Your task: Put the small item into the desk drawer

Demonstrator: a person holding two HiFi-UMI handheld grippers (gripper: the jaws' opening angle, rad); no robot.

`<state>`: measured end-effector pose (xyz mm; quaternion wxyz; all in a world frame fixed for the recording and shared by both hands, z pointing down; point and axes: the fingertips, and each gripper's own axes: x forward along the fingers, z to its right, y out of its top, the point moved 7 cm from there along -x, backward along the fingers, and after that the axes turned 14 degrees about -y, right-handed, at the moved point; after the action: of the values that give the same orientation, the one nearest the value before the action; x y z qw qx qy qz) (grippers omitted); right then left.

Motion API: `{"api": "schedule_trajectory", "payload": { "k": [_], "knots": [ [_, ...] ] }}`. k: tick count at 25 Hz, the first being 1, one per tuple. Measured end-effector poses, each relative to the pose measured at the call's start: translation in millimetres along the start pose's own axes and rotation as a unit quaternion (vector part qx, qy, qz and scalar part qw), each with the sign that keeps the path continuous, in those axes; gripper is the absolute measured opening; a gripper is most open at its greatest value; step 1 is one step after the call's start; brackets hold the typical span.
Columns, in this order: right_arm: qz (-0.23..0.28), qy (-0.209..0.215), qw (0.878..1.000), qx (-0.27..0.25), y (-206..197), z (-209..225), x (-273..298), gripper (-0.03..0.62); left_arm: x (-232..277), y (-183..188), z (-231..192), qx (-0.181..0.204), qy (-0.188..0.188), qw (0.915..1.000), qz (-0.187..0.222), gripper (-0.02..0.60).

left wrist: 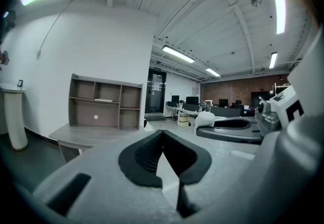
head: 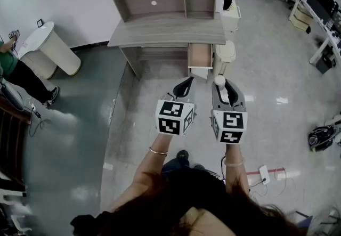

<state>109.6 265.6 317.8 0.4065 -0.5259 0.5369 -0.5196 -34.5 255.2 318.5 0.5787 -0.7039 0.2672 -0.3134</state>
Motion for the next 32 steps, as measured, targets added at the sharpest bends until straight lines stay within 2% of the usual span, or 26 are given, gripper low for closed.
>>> {"api": "schedule_trajectory", "payload": {
  "k": [17, 32],
  "knots": [
    [0.017, -0.035, 0.999, -0.004, 21, -57, 56, 0.124, -1, 7, -82, -0.001, -0.04, 0.9992, 0.001, 0.015],
    [0.01, -0.056, 0.998, -0.016, 19, -61, 89, 0.124, 25, 6, -108, -0.009, -0.068, 0.9976, -0.005, 0.015]
  ]
}}
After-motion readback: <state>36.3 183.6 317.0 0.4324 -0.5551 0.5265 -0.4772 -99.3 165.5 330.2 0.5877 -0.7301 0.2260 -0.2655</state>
